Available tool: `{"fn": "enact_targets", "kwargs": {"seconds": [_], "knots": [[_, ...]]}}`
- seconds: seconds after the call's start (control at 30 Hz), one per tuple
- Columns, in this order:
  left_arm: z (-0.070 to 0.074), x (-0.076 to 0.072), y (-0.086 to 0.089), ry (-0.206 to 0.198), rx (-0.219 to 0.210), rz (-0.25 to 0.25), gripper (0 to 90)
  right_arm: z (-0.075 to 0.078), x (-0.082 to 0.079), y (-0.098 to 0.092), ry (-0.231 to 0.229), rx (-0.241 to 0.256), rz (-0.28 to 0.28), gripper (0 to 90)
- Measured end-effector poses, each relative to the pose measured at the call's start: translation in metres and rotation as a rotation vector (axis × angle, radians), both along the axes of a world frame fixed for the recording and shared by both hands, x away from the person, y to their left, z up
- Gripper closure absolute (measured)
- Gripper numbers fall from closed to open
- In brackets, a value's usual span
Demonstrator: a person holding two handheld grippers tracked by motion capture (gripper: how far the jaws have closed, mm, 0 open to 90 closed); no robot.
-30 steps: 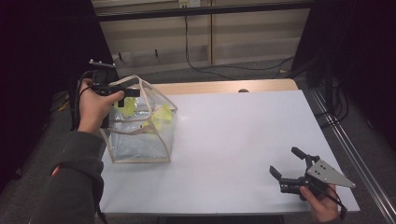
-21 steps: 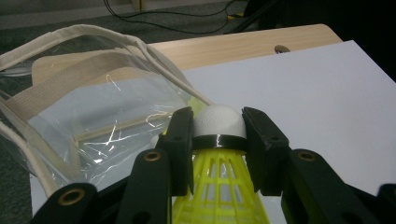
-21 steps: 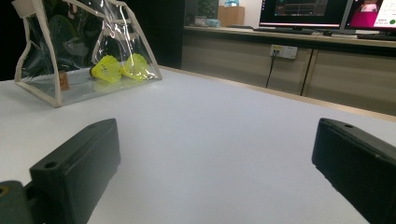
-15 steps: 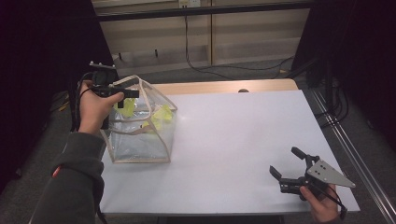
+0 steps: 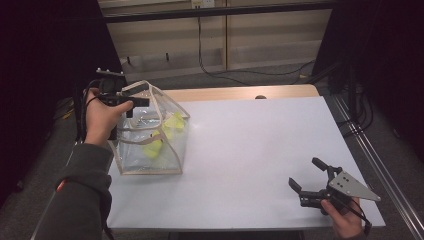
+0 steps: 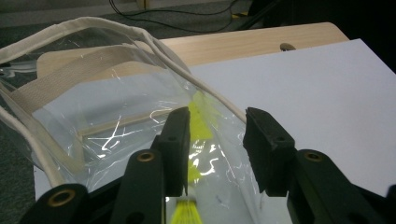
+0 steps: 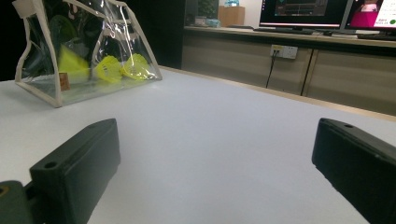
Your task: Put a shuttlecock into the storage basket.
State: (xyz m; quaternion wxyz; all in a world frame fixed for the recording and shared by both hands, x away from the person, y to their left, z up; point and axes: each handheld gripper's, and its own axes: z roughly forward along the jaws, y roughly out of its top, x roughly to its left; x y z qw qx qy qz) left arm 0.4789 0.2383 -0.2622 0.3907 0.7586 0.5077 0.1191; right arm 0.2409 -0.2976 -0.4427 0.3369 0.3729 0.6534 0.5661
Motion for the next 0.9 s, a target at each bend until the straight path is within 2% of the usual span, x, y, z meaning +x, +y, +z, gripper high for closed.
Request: {"fn": "enact_targets", "kwargs": {"seconds": [0.23,0.63,0.8,0.9], "knots": [[0.002,-0.002,-0.001,-0.005,-0.026,-0.009,56.4,0.0,0.0,0.0,-0.001,-0.001,-0.004,1.1],[0.01,-0.01,-0.007,-0.023,-0.083,-0.045,45.1,0.0,0.0,-0.001,-0.001,0.001,-0.004,1.1],[0.013,-0.016,-0.01,-0.03,-0.105,-0.08,38.4,0.0,0.0,0.0,-0.001,0.001,-0.003,1.1],[0.013,-0.02,-0.012,-0.037,-0.133,-0.104,35.5,0.0,0.0,0.0,0.0,0.001,-0.002,1.1]]}}
